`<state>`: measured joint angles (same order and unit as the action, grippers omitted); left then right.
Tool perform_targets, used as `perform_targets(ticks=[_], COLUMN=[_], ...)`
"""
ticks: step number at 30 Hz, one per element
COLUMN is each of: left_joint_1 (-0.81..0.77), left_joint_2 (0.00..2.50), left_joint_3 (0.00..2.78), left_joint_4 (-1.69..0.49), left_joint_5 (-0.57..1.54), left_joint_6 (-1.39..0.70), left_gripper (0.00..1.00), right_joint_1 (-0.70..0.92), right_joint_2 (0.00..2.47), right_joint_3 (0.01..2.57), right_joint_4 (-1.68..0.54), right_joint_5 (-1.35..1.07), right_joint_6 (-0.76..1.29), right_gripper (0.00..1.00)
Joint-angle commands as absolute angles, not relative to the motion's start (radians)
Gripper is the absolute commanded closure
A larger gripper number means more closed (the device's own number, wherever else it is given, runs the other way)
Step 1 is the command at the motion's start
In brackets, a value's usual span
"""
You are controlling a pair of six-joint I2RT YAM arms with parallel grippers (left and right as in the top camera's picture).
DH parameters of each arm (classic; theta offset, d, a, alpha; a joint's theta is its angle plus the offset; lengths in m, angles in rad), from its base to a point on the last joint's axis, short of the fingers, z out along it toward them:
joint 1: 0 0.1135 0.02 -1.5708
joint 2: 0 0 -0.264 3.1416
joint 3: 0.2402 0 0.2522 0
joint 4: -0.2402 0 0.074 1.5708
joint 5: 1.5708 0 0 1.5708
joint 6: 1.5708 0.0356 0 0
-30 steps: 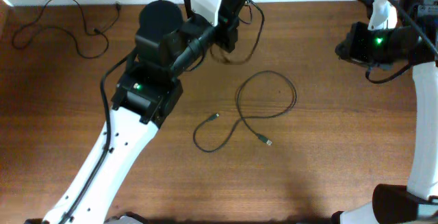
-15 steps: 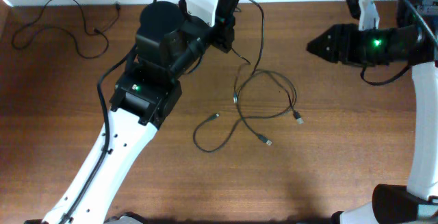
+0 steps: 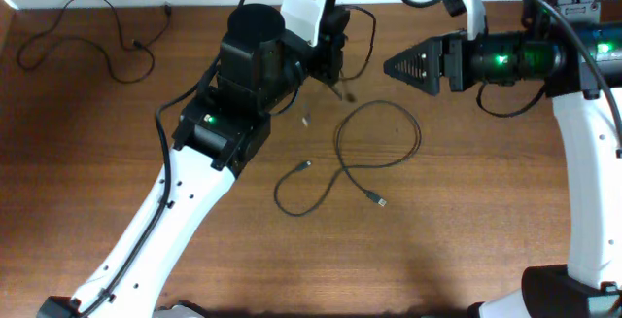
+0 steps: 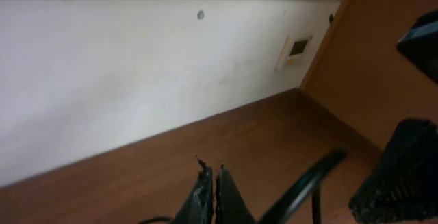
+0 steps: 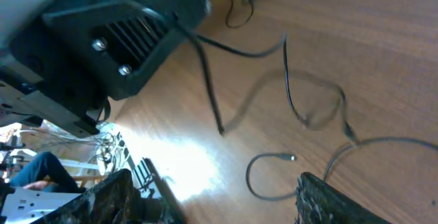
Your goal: Untangle cables
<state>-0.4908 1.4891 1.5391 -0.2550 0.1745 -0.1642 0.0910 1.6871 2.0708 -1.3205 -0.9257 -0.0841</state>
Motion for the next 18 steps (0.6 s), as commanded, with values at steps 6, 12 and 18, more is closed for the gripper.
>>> perform_targets(ticks=[6,12,18], left_joint_1=[-0.491,-0.491,-0.491], left_joint_2=[1.489,1.488,1.488], left_joint_3=[1.546,1.546,1.546], left_joint_4=[-0.252,-0.246,-0.245], left_joint_5=[0.306,0.431,0.434], left_joint_6=[-0.35,-0.352,-0.419], left_gripper=[1.0,1.0,1.0], right_joint_1=[0.138,0.138,0.138], right_joint_2=[1.691,1.691,1.691], right_joint_3=[2.064,2.064,2.064], right_joint_4=[-1.293,-1.277,-1.277], right_joint_5=[-0.905,-0.905,-0.905], right_joint_6=[-0.101,-0.101,-0.101], right_gripper=[0.3,0.45,0.55])
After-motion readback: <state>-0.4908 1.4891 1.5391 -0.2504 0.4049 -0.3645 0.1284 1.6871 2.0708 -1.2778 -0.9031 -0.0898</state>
